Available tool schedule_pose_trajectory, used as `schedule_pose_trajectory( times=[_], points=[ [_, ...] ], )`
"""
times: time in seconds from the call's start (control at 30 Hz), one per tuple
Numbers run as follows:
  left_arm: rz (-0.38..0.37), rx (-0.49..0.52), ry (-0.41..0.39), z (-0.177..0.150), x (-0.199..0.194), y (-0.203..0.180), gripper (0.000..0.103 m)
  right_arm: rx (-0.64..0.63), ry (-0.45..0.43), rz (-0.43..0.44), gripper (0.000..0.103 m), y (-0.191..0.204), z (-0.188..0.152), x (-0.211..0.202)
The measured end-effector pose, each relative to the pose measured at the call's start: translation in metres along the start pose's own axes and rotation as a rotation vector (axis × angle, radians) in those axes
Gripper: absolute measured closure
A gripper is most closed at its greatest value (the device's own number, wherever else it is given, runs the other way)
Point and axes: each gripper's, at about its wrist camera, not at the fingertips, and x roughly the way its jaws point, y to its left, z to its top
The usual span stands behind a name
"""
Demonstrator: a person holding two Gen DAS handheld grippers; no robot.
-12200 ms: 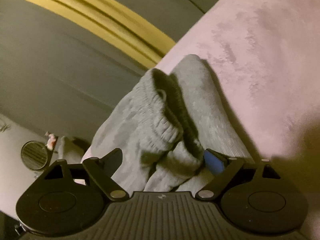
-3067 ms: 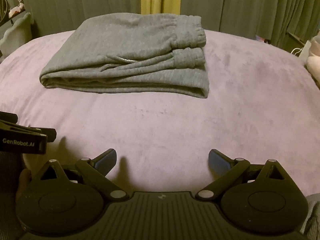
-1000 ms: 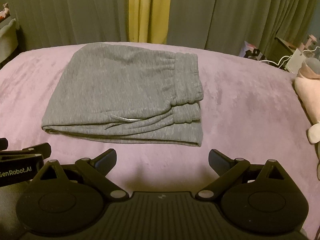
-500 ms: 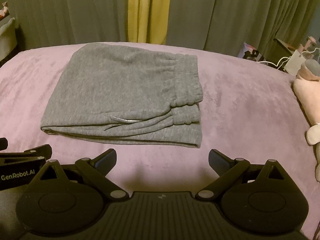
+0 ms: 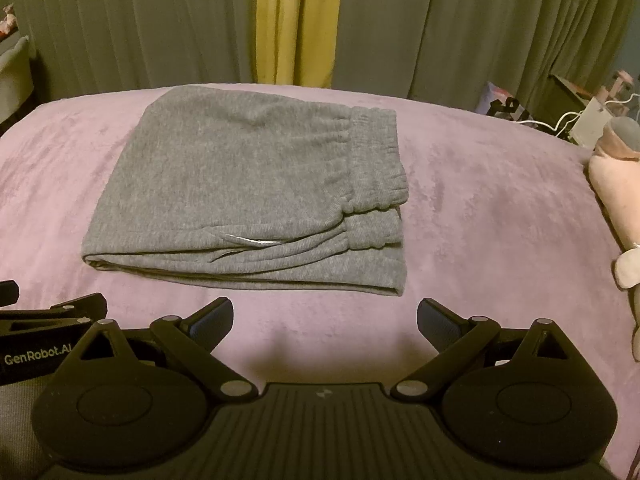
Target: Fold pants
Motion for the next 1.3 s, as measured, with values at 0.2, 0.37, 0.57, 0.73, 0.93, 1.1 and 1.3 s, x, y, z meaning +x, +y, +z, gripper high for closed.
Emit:
schedule_pose_trajectory(
  times=[0.2, 0.37, 0.57, 0.73, 0.93, 1.1, 1.3],
  points=[
    [0.000, -0.003, 0.011, -0.0004, 0.0023, -0.0003, 0.002, -0.001, -0.001, 0.001, 0.004, -0.0001, 0.0014, 0.0003],
    [-0.002, -0.001, 0.012, -0.0007, 0.0029, -0.0005, 0.002, 0.000, 0.000, 0.004, 0.004, 0.0007, 0.0022, 0.0005],
    [-0.003, 0.008, 0.012, 0.0003, 0.0042, -0.0017, 0.002, -0.009, 0.000, 0.002, 0.004, 0.0022, 0.0027, 0.0006],
    [-0.005, 0.010, 0.013, 0.0009, 0.0036, -0.0030, 0.002, -0.008, 0.001, 0.002, 0.004, 0.0022, 0.0041, 0.0015],
    [-0.006, 0.012, 0.015, 0.0016, 0.0047, -0.0030, 0.002, -0.008, 0.002, 0.003, 0.004, 0.0023, 0.0043, 0.0020],
    [-0.010, 0.010, 0.016, 0.0023, 0.0051, -0.0022, 0.002, -0.006, 0.004, 0.004, 0.004, 0.0022, 0.0045, 0.0029],
    [-0.011, 0.009, 0.019, 0.0024, 0.0059, -0.0022, 0.002, -0.004, 0.005, 0.005, 0.004, 0.0016, 0.0044, 0.0034]
  ],
)
